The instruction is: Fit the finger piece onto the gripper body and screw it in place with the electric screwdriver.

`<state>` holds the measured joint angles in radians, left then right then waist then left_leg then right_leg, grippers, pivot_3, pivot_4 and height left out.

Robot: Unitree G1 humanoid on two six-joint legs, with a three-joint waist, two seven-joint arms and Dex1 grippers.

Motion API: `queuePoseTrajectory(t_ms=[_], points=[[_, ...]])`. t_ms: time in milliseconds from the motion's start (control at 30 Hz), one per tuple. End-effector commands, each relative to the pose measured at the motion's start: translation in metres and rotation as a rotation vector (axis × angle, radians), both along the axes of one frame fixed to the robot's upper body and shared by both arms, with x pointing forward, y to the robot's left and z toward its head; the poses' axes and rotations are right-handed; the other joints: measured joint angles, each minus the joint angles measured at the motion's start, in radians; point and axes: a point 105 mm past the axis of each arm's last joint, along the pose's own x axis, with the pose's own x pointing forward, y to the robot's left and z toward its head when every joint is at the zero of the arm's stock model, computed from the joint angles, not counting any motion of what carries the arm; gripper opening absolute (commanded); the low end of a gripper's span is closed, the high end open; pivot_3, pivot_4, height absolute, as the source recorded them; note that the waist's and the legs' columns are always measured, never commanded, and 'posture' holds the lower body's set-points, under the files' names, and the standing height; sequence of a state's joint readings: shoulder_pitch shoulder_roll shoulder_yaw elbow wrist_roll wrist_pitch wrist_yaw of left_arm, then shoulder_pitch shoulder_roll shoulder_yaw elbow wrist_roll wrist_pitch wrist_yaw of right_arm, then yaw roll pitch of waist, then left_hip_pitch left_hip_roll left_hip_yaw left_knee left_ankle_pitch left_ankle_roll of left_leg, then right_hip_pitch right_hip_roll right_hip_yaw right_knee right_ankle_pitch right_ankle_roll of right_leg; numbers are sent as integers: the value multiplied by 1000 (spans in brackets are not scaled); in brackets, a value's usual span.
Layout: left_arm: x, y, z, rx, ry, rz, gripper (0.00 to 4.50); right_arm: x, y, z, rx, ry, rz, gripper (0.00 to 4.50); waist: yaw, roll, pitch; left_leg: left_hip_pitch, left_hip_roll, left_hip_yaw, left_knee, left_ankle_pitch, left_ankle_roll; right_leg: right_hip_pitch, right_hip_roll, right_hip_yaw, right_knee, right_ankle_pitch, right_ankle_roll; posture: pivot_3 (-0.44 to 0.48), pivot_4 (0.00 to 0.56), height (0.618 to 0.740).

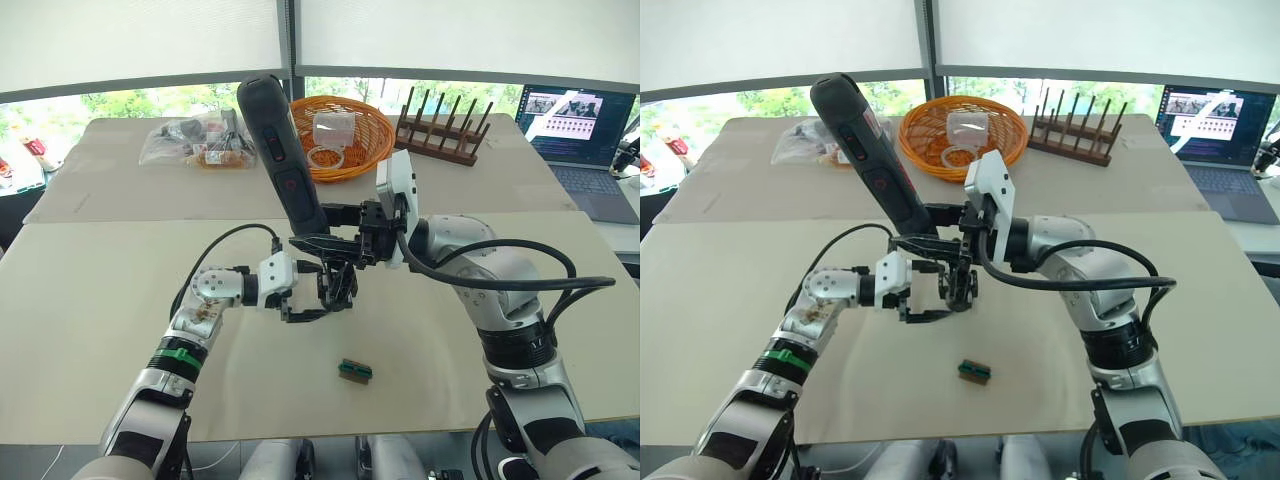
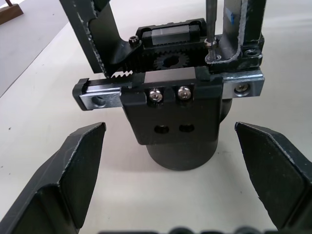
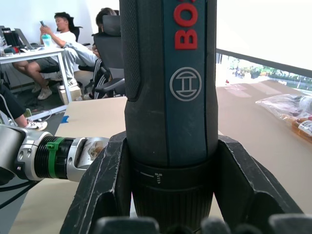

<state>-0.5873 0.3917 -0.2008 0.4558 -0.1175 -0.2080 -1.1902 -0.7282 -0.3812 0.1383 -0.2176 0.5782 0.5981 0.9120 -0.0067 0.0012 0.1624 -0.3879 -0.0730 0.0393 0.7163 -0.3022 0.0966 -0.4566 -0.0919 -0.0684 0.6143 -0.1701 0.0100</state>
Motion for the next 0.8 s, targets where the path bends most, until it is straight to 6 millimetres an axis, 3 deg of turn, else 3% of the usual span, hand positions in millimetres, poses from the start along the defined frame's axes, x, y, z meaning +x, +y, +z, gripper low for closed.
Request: queuePoseTrajectory(t_ms=[33,467,800], points=[[3,-5,11,-10,-47,-15,4500,-4,-5,15,42,-62,-3,1909,0,0,0,0,0,0,0,0,0,0,0,0,0,0,0,0,150,740],[3,-6,12,-11,-53,-19,4500,-6,-6,14,61,-46,-13,1909,1,0,0,0,0,0,0,0,0,0,0,0,0,0,0,0,150,740],[6,-21,4,-17,-41,-7,4500,-4,-11,11,87,-48,-62,1909,4,0,0,0,0,0,0,0,0,0,0,0,0,0,0,0,150,740]])
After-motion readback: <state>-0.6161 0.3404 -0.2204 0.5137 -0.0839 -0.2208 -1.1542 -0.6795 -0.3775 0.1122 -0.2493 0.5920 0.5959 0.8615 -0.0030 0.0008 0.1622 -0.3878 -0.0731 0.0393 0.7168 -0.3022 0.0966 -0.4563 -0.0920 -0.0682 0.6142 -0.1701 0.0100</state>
